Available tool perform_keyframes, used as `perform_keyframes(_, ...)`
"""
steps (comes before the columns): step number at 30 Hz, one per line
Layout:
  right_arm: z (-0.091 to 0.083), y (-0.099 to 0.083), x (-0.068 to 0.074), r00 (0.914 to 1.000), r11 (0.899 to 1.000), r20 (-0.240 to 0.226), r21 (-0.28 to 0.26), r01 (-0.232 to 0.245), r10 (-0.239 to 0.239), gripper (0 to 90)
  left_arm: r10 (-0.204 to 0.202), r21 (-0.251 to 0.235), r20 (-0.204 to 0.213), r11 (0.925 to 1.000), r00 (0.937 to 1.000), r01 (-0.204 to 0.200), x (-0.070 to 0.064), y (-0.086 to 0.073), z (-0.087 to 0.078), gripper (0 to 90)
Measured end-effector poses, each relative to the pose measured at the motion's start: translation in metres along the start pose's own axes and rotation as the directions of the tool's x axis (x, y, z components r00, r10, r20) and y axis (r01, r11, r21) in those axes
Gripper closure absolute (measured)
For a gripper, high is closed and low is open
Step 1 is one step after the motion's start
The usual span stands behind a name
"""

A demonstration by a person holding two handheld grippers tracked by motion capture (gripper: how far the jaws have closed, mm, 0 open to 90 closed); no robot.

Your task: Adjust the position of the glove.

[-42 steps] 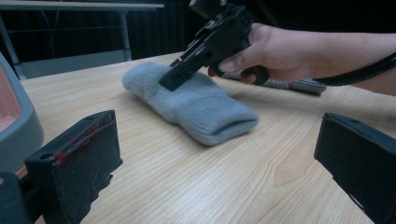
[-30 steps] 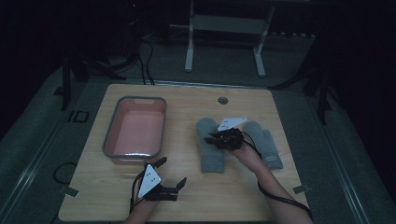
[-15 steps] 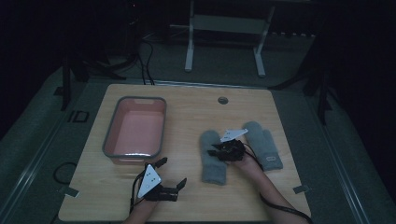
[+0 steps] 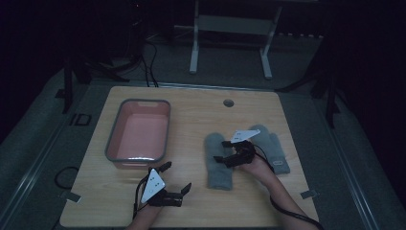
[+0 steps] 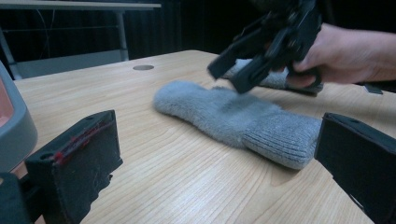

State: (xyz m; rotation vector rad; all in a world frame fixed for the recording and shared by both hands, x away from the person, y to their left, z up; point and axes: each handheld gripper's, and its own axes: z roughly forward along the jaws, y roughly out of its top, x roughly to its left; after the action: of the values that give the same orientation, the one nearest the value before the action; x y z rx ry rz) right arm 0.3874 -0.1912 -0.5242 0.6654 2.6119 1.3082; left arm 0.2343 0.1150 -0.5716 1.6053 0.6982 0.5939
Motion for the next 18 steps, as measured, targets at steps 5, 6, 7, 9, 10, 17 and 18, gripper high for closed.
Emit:
perform_keyframes(5,-0.029,0.004,-0.002,0.9987,1.0,0.051,-0.029,0.006,-0.005,16.5,0.001,0.001,-0.002,1.0,1.0,-0.001,0.0,0.0,0.0,0.6)
perform_keyframes(6,-0.034,0.003,-0.002,0.997,0.999,0.077,-0.033,0.013,-0.011,13.4,0.001,0.001,-0.002,1.0,1.0,-0.001,0.0,0.0,0.0,0.6)
perform_keyframes(7,-0.04,0.003,-0.003,0.995,0.999,0.1,-0.039,0.016,-0.012,12.8,0.0,0.001,-0.002,1.0,1.0,0.0,0.0,0.0,0.0,0.6)
perform_keyframes(9,-0.051,0.0,-0.003,0.9913,0.998,0.132,-0.068,0.001,0.008,16.2,0.0,0.002,-0.002,1.0,1.0,0.0,0.0,0.0,0.0,0.6)
perform_keyframes(10,-0.056,-0.001,-0.005,0.9923,0.998,0.122,-0.061,-0.016,0.023,16.1,0.0,0.001,-0.002,1.0,1.0,0.0,0.0,0.0,0.0,0.6)
perform_keyframes(17,-0.084,-0.015,-0.017,0.9645,0.998,0.256,-0.03,-0.061,0.066,29.0,0.005,-0.001,-0.005,1.0,1.0,-0.005,0.0,0.0,0.0,0.6)
perform_keyframes(18,-0.087,-0.018,-0.018,0.9518,0.999,0.302,-0.016,-0.05,0.052,29.1,0.007,0.0,-0.006,1.0,1.0,-0.007,0.0,0.0,0.0,0.6)
